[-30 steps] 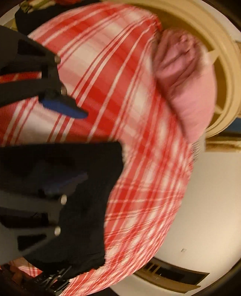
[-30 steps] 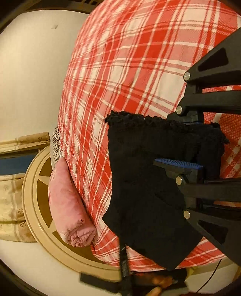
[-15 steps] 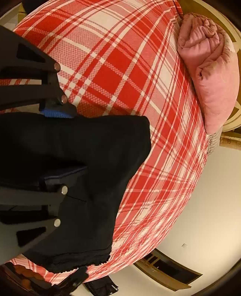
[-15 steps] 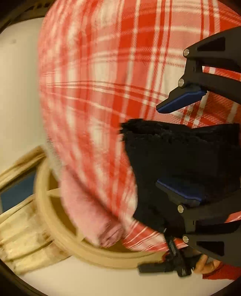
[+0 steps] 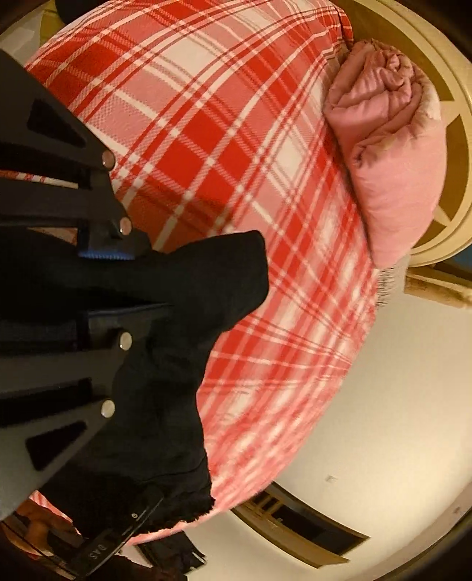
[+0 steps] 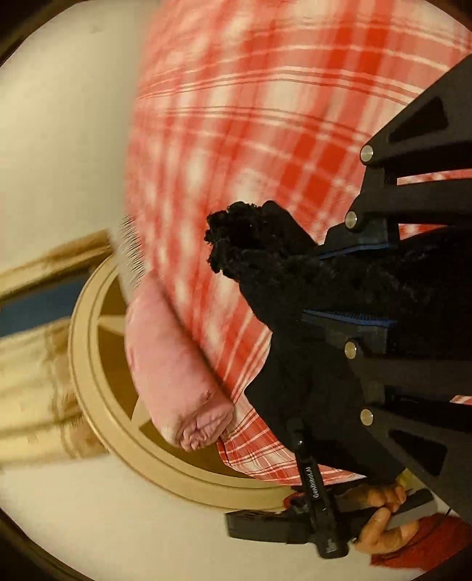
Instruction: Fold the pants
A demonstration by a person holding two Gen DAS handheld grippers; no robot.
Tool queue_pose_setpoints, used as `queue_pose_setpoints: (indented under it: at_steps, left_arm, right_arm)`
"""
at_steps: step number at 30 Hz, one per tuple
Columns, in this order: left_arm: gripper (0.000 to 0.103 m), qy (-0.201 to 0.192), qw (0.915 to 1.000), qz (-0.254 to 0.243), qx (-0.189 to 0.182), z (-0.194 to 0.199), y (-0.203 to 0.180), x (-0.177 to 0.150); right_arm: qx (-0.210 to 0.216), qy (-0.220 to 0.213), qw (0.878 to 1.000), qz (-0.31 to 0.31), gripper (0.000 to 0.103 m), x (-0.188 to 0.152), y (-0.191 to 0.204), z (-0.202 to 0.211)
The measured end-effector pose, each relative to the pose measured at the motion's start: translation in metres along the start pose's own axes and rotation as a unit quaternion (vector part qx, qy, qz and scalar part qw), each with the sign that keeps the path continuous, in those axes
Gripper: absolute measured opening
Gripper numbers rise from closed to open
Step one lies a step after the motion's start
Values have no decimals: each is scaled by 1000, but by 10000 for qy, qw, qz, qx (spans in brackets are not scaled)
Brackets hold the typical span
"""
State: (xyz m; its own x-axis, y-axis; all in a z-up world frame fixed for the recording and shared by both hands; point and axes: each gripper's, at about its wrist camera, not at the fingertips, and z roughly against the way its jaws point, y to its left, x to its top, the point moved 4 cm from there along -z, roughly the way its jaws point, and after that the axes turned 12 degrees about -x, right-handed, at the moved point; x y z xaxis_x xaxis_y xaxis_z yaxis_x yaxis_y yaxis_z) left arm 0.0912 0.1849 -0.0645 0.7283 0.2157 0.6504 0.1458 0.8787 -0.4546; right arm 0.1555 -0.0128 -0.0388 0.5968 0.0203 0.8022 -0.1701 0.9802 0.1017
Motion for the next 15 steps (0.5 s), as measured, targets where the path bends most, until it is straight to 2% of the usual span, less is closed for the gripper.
queue_pose_setpoints:
  at_steps: [3, 5, 7, 9, 10, 11, 12, 13, 15]
  left_arm:
    - [19, -320, 9991, -199, 180, 14, -1, 14]
    - [20, -406, 9987, -198, 241, 15, 5, 22]
    - [21, -332, 9989, -135, 309, 7, 13, 25]
    - [26, -109, 9984, -113, 547, -12, 25, 23]
    - [30, 21, 9967, -200, 784, -22, 31, 21]
    - [31, 152, 9930, -297, 1132, -31, 38, 19]
    - [33, 210, 9880, -396, 1481, -35, 44, 17]
    - [49, 195, 9850, -476, 1648, -36, 48, 17]
    - [71, 23, 9804, -479, 1909, -28, 57, 18]
  right_arm:
    - [43, -140, 9999, 57, 26, 15, 1, -5]
    - [83, 39, 10000, -36, 26, 17, -6, -28]
    - [-21, 313, 9995, -31, 28, 8, -12, -57]
    - [-165, 705, 9973, -131, 37, -6, -19, -91]
    - [-366, 890, 9952, -199, 50, -16, -27, -107]
    - [-399, 878, 9947, -352, 63, -22, -36, -113]
    - [-320, 875, 9937, -622, 67, -24, -45, -112]
    - [-258, 895, 9924, -809, 68, -24, -52, -111]
    - [-173, 868, 9897, -1128, 68, -22, -65, -102]
